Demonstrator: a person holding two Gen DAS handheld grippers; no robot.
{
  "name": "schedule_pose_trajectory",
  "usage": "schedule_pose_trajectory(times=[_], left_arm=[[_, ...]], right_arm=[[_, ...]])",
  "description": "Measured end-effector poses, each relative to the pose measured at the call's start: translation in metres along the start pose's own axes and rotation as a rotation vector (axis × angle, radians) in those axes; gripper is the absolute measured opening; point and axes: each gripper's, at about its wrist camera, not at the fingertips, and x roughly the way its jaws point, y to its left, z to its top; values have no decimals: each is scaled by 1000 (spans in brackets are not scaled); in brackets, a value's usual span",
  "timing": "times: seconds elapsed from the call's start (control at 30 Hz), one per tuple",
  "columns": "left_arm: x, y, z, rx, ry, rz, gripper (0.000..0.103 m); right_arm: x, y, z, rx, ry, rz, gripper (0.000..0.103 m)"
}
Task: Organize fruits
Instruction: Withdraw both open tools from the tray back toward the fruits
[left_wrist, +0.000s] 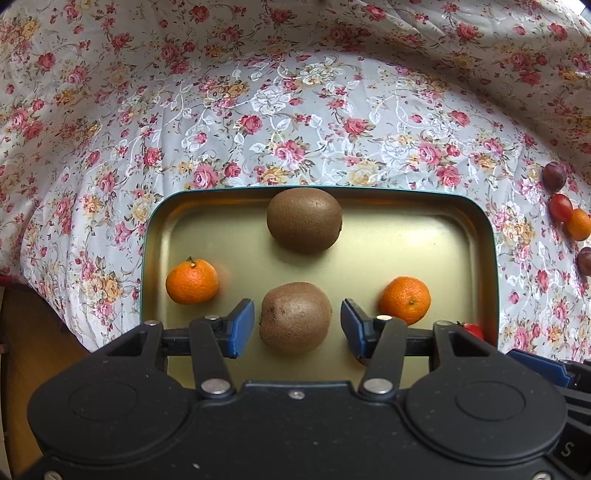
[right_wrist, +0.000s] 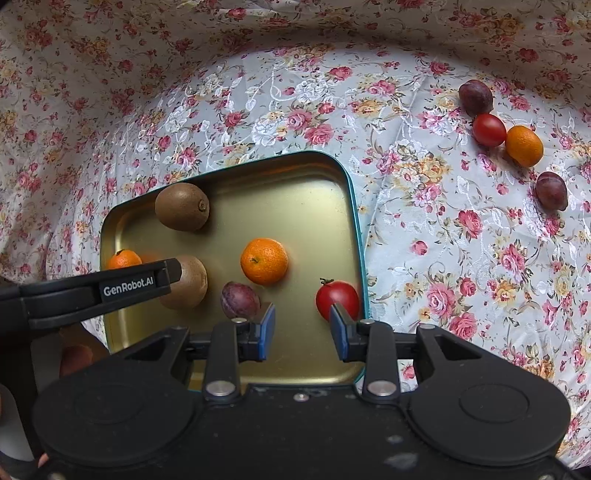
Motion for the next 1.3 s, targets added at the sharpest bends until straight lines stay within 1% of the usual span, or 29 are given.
schedule_pose_trajectory(times=[0.4,0.93,1.0,1.07,1.23,1.3], left_arm=[[2,-7,-2,35,7,7,59],[5,-19,-4,68,27,-11,59],[5,-24,-5,80,30,-11,60],[6,-29,-5,91,29,-9,66],[4,-42,-7,118,12,-2,66],[3,-49,-8,128,12,-11,66]], right_arm=[[1,-2,-1,7,8,-10,36],[3,-6,-3,22,18,-31,36],[4,-9,-3,28,20,-33,36],[4,-12,-4,33,23,-35,36],[4,-23,-6,50,23,-47,36],[3,-28,-7,62,22,-50,36]])
